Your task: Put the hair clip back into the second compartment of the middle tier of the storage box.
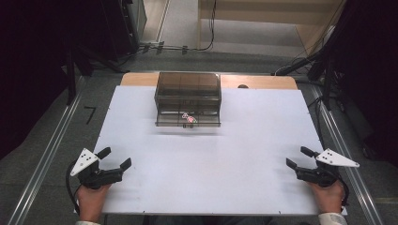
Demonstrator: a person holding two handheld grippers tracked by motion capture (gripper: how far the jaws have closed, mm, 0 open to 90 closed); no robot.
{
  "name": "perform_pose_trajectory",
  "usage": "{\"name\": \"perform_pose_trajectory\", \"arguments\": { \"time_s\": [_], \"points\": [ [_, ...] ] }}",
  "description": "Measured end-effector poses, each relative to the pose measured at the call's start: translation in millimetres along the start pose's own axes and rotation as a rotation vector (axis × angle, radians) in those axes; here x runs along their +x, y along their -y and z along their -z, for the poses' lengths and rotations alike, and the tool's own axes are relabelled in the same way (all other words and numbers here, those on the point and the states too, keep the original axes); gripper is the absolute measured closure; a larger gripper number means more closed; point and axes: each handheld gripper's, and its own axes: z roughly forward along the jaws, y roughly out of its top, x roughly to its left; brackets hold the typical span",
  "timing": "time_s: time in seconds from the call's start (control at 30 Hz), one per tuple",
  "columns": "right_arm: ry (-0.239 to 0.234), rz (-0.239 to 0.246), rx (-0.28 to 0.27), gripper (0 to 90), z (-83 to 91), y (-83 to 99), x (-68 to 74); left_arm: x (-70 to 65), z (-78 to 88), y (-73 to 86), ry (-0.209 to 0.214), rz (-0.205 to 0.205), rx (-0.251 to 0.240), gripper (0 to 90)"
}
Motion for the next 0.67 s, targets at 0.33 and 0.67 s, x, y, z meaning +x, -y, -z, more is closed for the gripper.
{"name": "perform_pose_trajectory", "arguments": {
  "time_s": [0.33,0.67],
  "points": [
    [-0.004,-0.024,-0.017,16.4,12.8,7.2,-8.1,-0.2,0.0,0.1,-0.001,0.000,-0.001,2.7],
    [-0.012,-0.025,-0.028,14.4,17.6,9.9,-8.8,0.0,0.0,0.0,-0.001,-0.001,0.000,2.7]
  ]
}}
